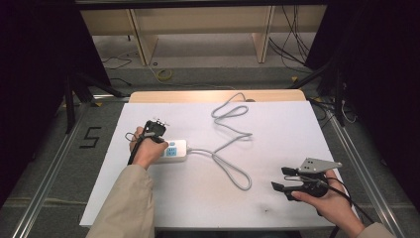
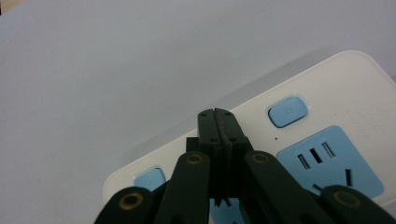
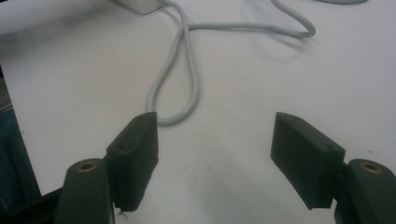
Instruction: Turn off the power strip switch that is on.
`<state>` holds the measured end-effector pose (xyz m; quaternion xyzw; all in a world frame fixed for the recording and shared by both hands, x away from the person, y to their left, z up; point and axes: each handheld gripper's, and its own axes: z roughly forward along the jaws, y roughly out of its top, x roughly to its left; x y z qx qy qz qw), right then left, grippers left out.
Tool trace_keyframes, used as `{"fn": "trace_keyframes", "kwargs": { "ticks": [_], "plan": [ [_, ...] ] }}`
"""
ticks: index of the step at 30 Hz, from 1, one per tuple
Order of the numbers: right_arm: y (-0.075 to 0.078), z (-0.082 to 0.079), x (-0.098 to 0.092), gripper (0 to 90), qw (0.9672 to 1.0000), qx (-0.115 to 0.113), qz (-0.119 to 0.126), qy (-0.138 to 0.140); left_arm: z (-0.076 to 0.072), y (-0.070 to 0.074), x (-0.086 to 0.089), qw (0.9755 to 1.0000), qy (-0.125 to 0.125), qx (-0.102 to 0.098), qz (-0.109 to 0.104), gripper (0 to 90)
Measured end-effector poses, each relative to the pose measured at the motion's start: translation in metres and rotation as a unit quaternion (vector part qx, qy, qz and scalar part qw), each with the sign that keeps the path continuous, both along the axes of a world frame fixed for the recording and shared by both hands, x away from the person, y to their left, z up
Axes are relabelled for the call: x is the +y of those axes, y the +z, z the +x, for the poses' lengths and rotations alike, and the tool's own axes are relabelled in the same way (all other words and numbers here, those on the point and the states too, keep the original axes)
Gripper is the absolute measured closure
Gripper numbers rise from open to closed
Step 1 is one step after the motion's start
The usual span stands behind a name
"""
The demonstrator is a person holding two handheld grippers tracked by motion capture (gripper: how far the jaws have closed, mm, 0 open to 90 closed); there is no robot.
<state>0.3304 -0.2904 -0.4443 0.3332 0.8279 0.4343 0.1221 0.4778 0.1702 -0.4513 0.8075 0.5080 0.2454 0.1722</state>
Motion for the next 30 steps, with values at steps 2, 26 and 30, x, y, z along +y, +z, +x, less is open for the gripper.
{"fn": "trace_keyframes", "kwargs": {
  "ticks": [2, 26, 30],
  "plan": [
    [-0.0003, 0.0001, 0.0004, 32.5, 1.0000, 0.000, 0.001, 0.000, 0.0001, -0.0001, 0.0002, 1.0000, 0.001, 0.000, -0.002, 90.0],
    [-0.0003, 0.0003, 0.0003, 32.5, 1.0000, 0.000, 0.001, 0.001, 0.0004, 0.0003, 0.0019, 1.0000, 0.000, 0.001, -0.008, 90.0],
    [-0.0002, 0.0002, 0.0003, 32.4, 1.0000, -0.001, 0.002, 0.001, 0.0003, 0.0002, 0.0016, 1.0000, 0.000, 0.000, -0.006, 90.0]
  ]
}}
